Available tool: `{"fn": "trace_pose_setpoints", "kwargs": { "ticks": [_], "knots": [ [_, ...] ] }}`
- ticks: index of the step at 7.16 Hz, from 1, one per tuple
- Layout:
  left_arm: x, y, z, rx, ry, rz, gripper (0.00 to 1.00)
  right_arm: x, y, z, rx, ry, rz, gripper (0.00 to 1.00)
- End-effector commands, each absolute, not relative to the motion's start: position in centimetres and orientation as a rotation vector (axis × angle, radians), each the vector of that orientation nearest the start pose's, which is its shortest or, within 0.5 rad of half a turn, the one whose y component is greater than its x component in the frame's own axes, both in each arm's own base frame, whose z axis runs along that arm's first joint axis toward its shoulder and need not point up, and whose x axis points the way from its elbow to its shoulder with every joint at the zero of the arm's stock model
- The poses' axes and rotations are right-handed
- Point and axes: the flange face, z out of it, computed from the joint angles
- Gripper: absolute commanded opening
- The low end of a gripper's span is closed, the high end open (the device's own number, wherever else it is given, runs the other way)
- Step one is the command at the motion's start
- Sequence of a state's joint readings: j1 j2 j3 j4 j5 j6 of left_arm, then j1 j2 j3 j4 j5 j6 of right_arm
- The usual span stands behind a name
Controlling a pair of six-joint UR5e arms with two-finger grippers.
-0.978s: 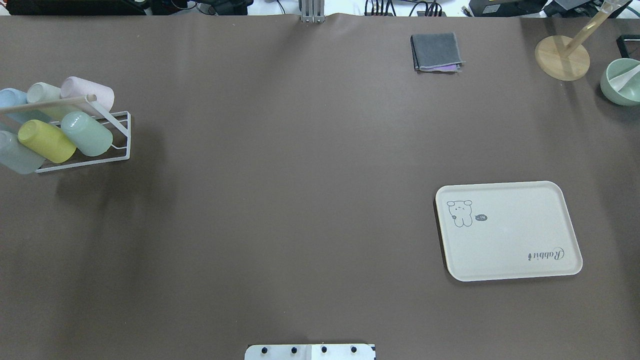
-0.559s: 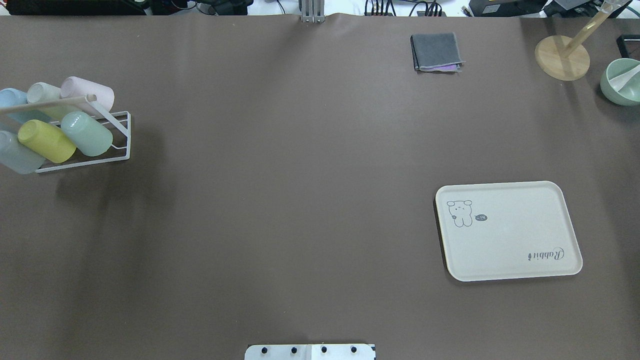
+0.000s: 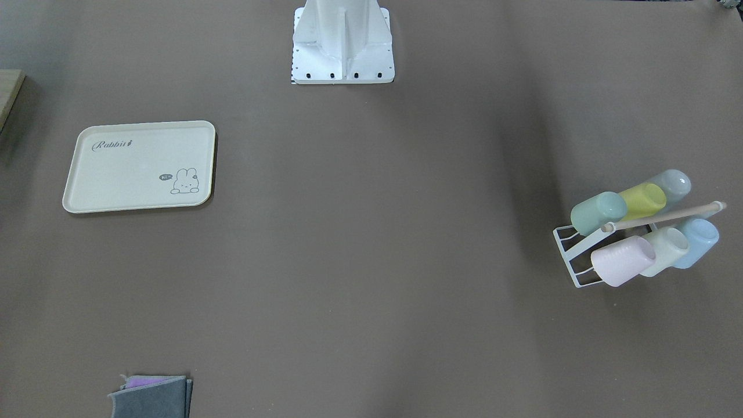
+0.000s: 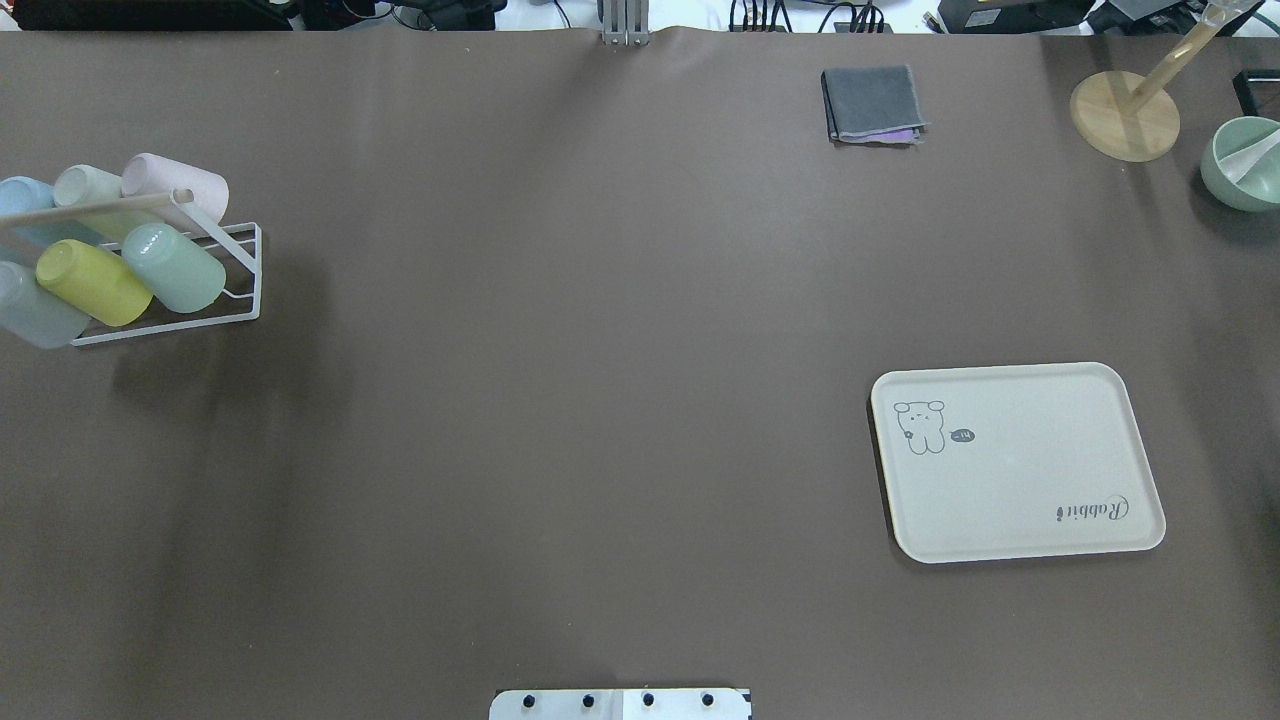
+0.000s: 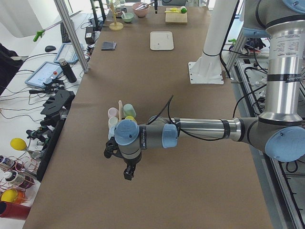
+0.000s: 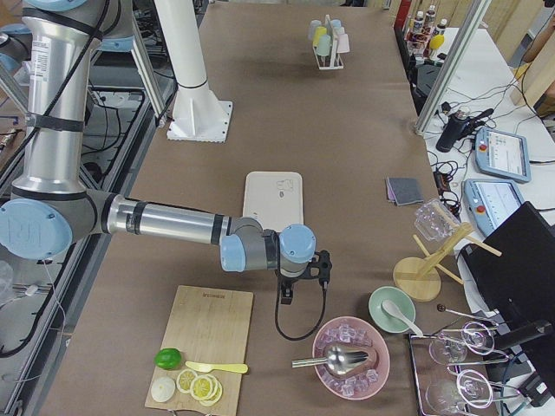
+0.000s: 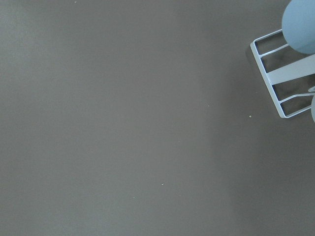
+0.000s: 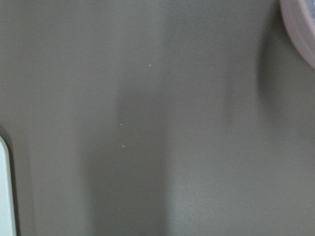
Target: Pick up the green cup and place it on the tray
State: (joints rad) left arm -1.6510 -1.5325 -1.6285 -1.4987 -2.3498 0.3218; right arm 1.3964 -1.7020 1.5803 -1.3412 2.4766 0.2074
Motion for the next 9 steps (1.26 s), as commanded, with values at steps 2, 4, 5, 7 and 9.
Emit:
{"fn": "trace_pose_setpoints", "kwargs": {
  "ticks": [2,4,5,7,9],
  "knots": [
    [-9.8,-42.0,63.5,0.138,0.761,0.221,0.98,-14.0,-48.2,62.4,-0.15,-0.972,-0.009,1.0],
    [-9.2,-43.8,59.4,0.183,0.7,0.271,0.98,-18.7,-47.4,60.8,-0.116,-1.004,0.005,1.0],
    [-7.0,-43.7,55.4,0.126,0.635,0.325,0.98,-19.5,-47.0,60.4,-0.096,-1.011,-0.01,1.0],
    [-1.5,-47.5,44.9,0.041,0.457,0.473,0.98,-19.8,-46.1,60.9,-0.077,-1.015,-0.039,0.92],
    [5.7,-48.5,34.7,-0.093,0.241,0.658,0.97,-19.4,-44.3,62.9,-0.076,-0.989,-0.059,0.87]
  ]
}}
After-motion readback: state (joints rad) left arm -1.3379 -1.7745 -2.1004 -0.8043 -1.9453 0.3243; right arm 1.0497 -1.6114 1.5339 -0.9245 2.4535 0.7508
